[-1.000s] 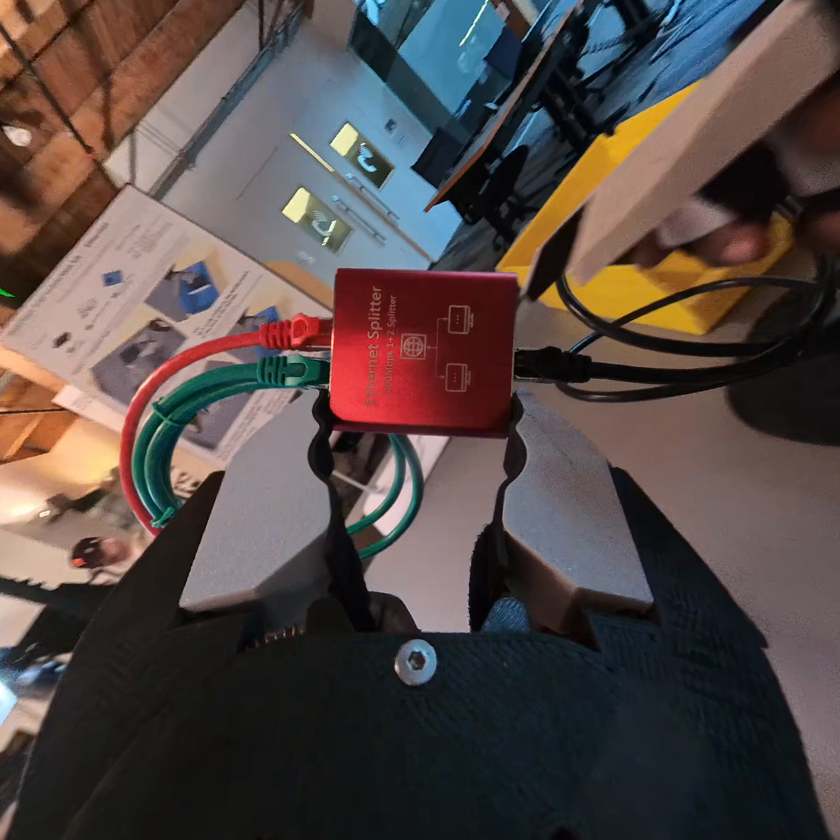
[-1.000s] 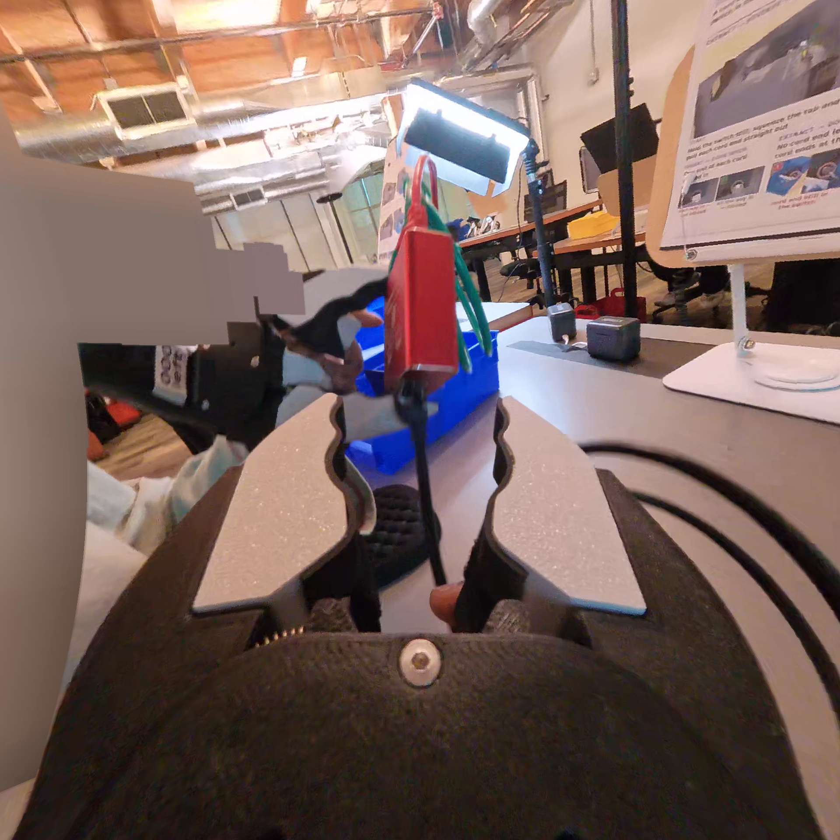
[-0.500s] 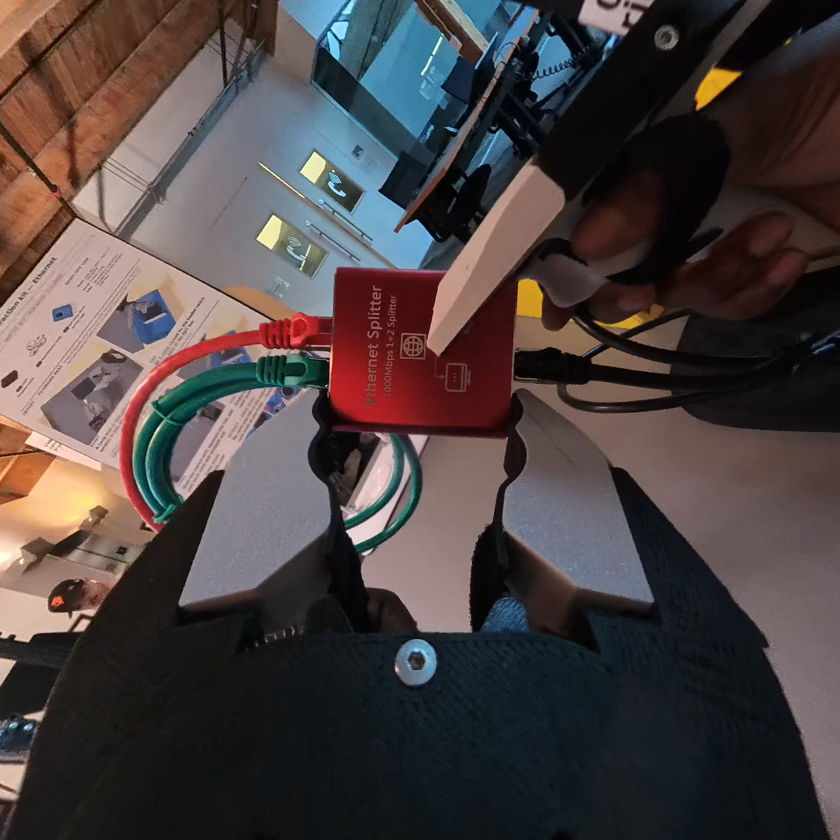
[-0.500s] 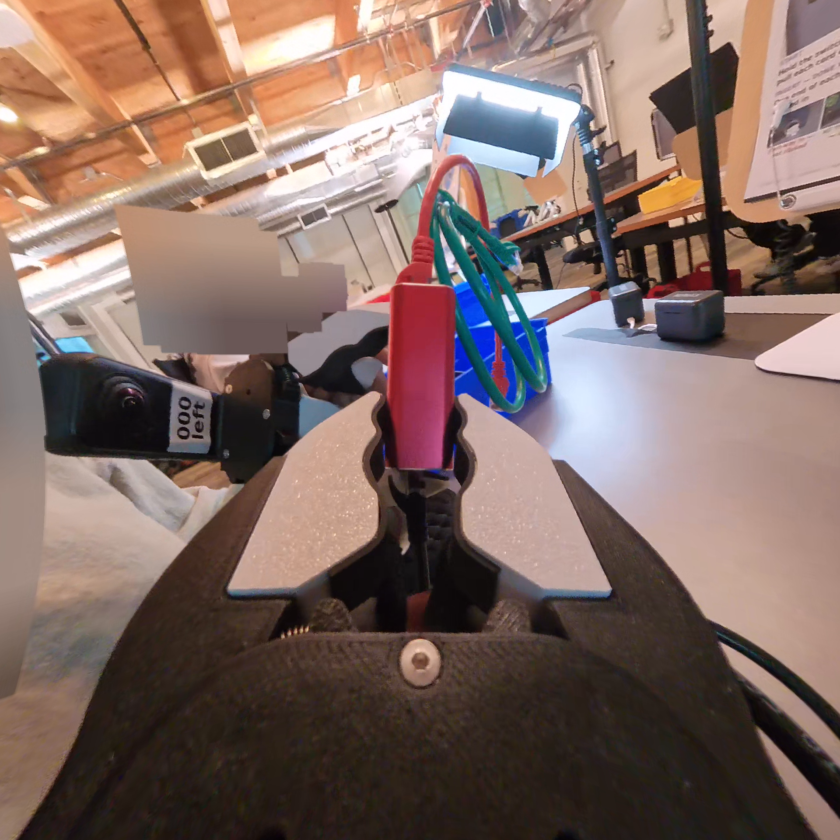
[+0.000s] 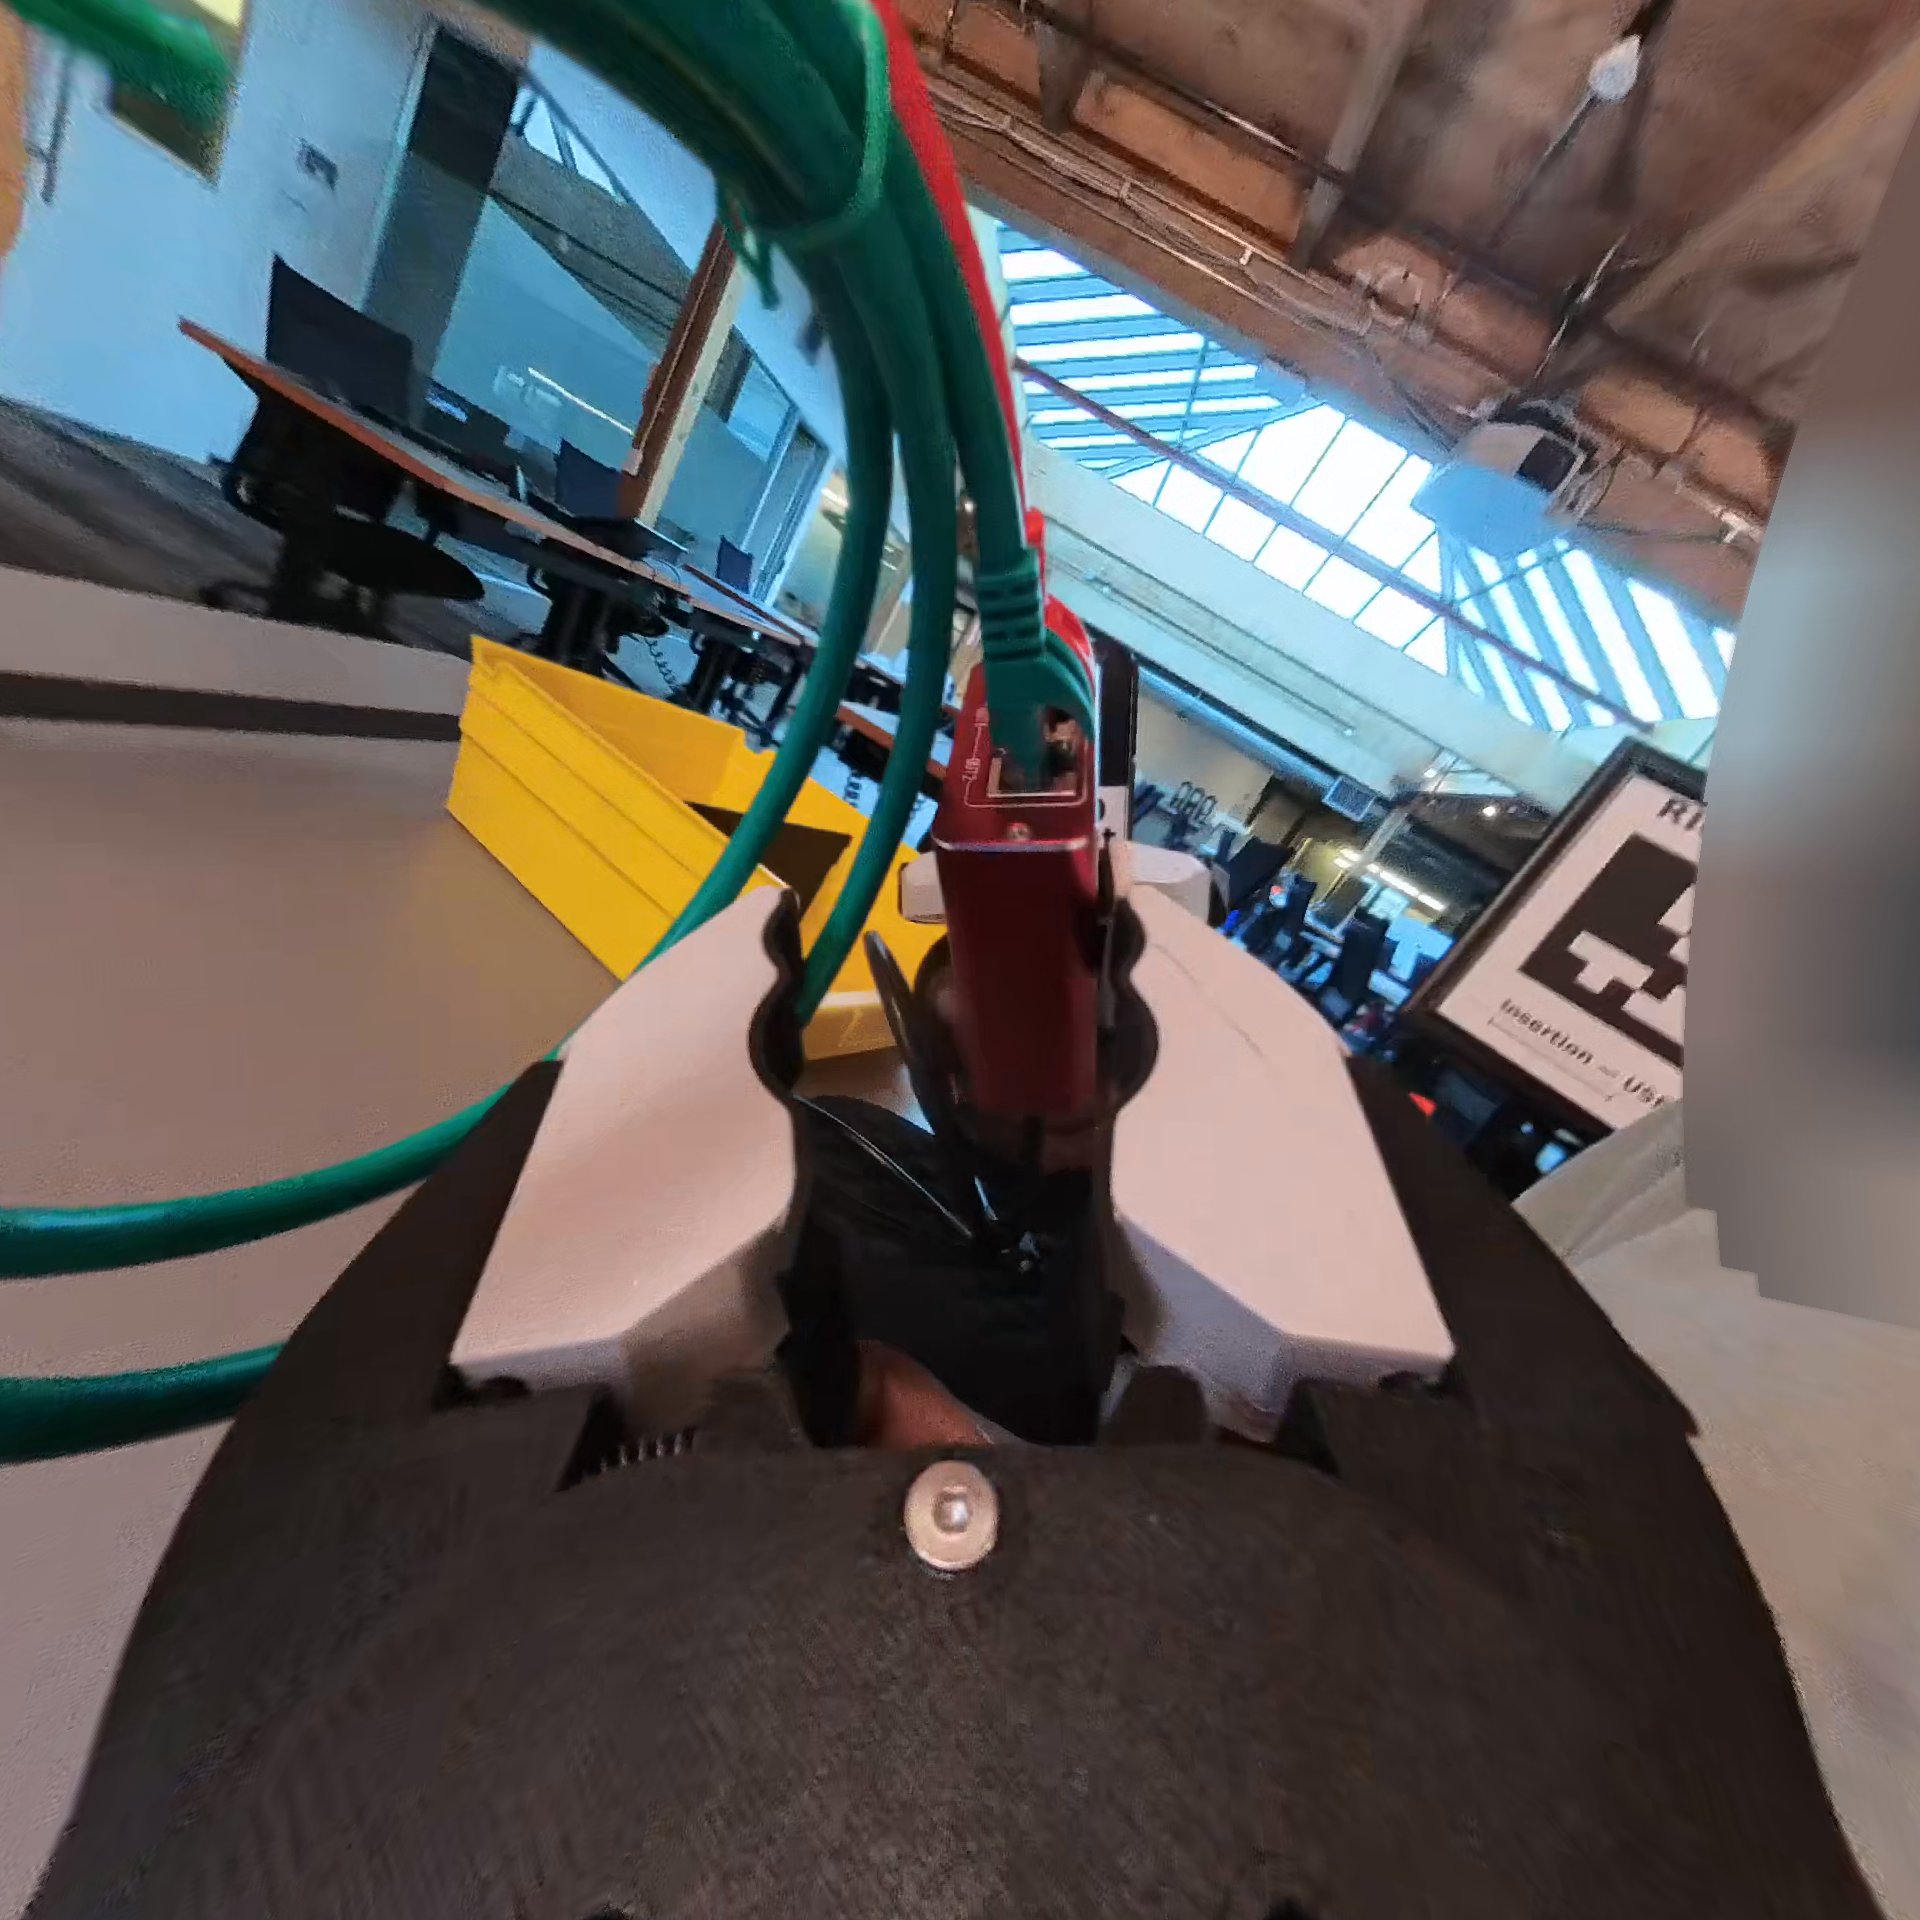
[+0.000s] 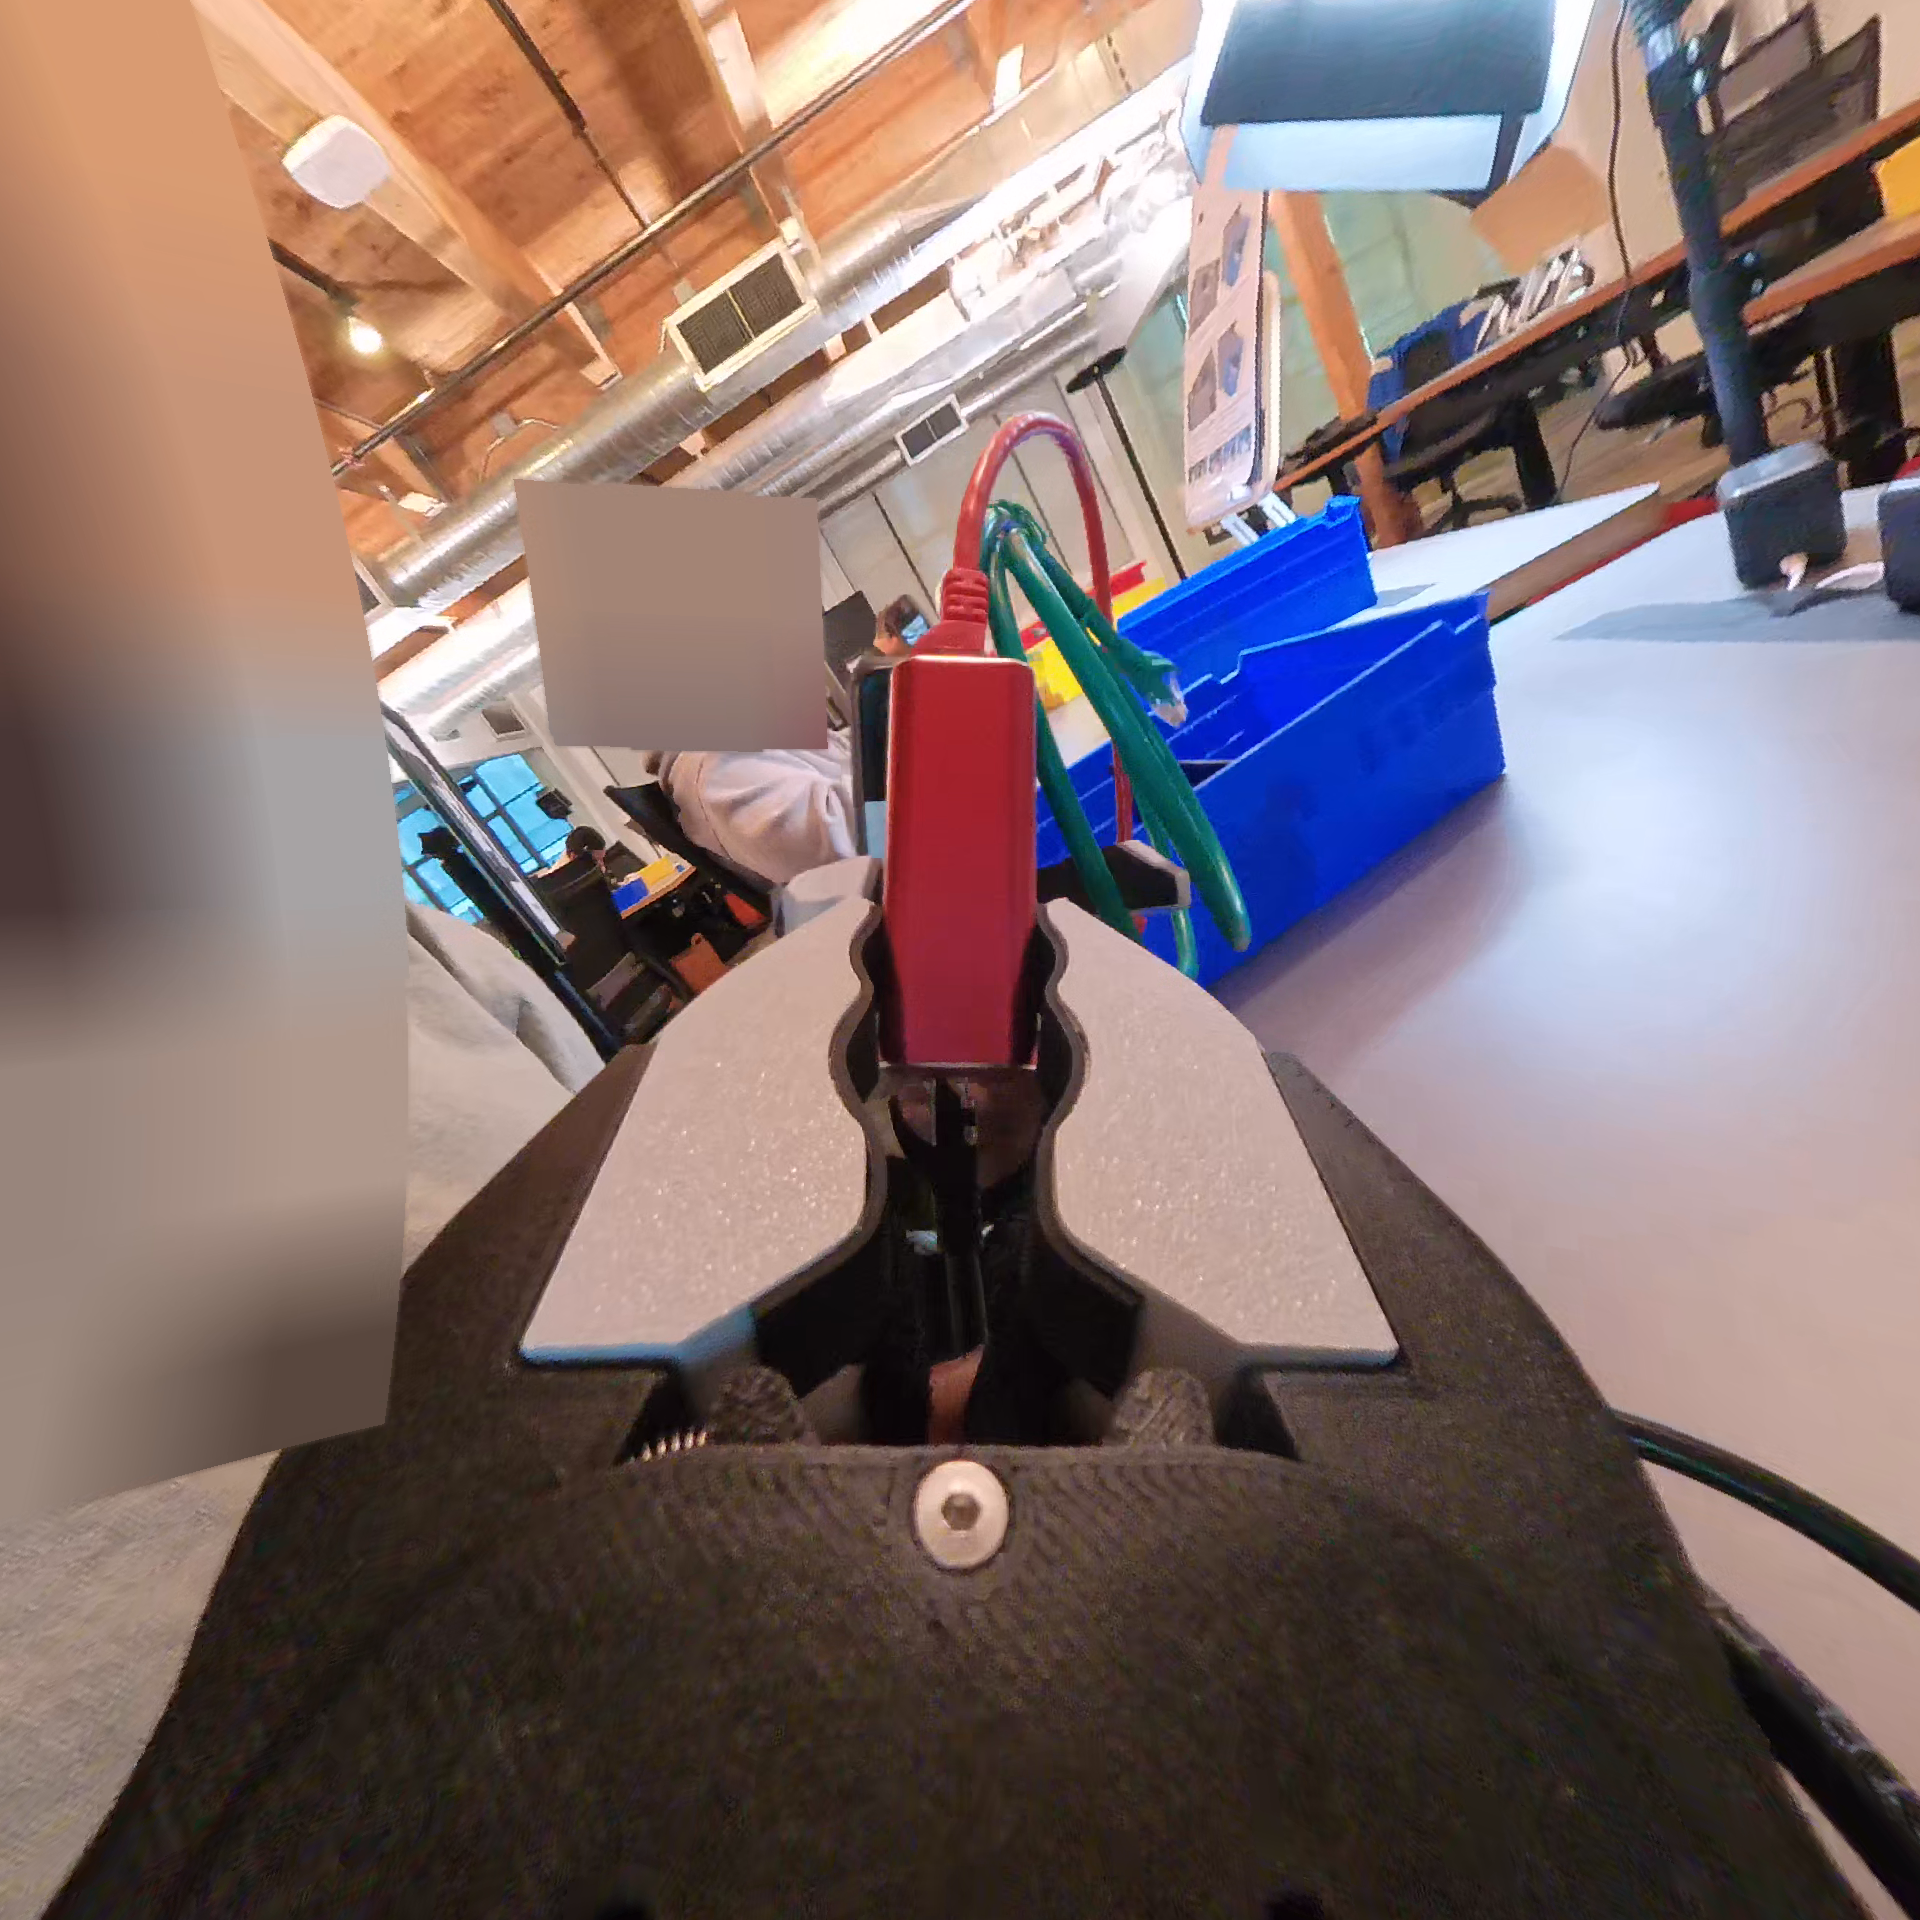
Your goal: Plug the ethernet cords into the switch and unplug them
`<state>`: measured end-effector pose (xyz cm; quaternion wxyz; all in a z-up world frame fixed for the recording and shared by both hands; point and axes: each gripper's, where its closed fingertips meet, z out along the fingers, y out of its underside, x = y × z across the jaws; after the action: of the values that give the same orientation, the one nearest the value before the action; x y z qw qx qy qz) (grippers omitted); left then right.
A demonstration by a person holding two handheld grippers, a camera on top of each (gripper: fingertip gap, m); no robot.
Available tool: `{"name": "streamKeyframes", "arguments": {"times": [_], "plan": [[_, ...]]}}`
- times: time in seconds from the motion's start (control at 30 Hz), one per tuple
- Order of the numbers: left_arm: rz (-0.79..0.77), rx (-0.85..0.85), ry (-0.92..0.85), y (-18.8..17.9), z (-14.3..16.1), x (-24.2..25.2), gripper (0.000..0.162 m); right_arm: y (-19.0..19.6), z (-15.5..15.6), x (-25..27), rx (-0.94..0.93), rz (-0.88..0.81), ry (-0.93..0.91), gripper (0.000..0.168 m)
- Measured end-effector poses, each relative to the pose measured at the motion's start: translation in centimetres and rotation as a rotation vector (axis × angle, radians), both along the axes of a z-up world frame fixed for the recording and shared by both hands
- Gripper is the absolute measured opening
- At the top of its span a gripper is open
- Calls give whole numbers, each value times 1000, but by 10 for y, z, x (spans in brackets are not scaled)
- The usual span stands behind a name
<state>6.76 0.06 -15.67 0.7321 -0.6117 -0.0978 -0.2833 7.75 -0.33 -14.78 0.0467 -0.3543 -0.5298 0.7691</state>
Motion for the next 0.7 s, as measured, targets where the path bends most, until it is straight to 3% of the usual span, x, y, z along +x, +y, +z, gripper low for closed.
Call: {"name": "streamKeyframes", "arguments": {"times": [0.17, 0.27, 0.33, 0.37, 0.47, 0.6, 0.7], "plan": [[-39, -6, -92, 4, -10, -2, 36, 4, -13, -9, 33, -17, -57, 26], [-18, 39, -176, 5, -12, -10, 32, 9, -13, -19, 43, -70, -86, 29], [16, 42, -188, 5, -16, -16, 32, 21, -6, -23, 32, -149, -75, 54], [33, 45, -195, 4, -17, -19, 32, 27, -3, -21, 50, -190, -65, 55], [44, 68, -219, 2, -17, -25, 32, 37, -2, -11, 177, -306, -49, 54], [65, 61, -197, 4, -21, -26, 32, 19, -19, 4, 371, -266, -103, 45], [20, 102, -215, 0, -16, -21, 32, 26, -33, -1, 462, -333, -131, 36]]}}
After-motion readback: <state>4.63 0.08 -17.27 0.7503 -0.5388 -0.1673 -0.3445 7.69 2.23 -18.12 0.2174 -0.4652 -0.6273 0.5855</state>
